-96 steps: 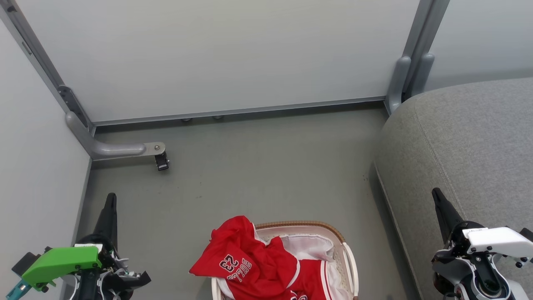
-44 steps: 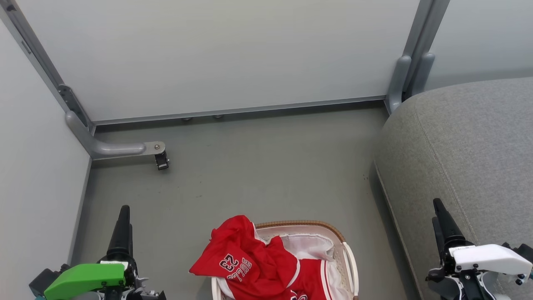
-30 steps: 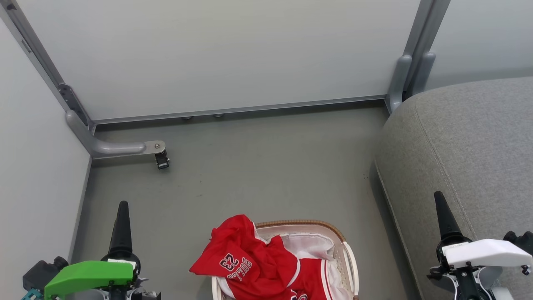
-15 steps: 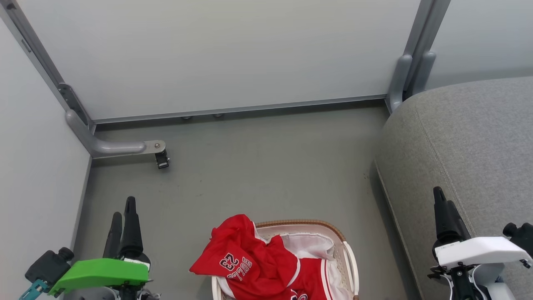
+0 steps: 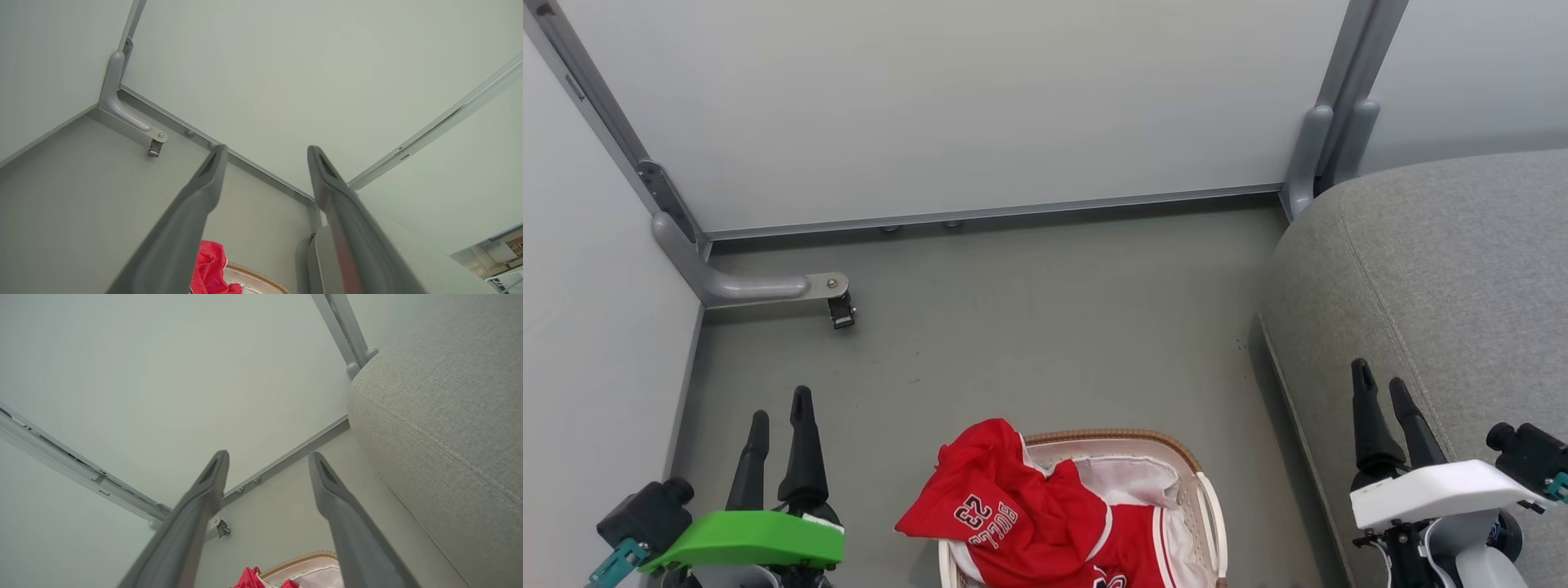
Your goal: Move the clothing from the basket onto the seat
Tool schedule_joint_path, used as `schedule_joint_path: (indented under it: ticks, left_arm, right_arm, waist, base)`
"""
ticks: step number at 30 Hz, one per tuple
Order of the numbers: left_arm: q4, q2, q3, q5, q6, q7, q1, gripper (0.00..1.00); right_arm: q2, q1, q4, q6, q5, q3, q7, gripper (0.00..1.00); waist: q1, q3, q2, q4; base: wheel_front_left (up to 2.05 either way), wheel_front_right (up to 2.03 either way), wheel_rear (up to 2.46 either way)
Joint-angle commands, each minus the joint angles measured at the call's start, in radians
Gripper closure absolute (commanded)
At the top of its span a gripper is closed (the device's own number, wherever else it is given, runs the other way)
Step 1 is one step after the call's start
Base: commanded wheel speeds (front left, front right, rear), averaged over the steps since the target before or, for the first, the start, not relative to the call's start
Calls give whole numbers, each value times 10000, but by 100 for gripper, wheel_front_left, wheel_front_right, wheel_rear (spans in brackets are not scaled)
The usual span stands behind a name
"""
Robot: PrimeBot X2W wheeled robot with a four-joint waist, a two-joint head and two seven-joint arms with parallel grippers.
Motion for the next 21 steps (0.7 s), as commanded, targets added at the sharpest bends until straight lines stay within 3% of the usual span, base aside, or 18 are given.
schedule_joint_path:
  ticks: [1, 21]
  left_arm:
    - [-119, 72, -41, 362, 58, -91, 65, 0]
    - [173, 89, -490, 2585, 189, -586, 190, 0]
  right_arm:
    - [-72, 95, -149, 1, -402, 71, -94, 0]
    - [-92, 102, 98, 2, -3040, 401, -594, 0]
  waist:
    - [0, 4, 66, 0]
    - [0, 77, 86, 33]
  base:
    - [0, 0, 0]
    - [0, 0, 0]
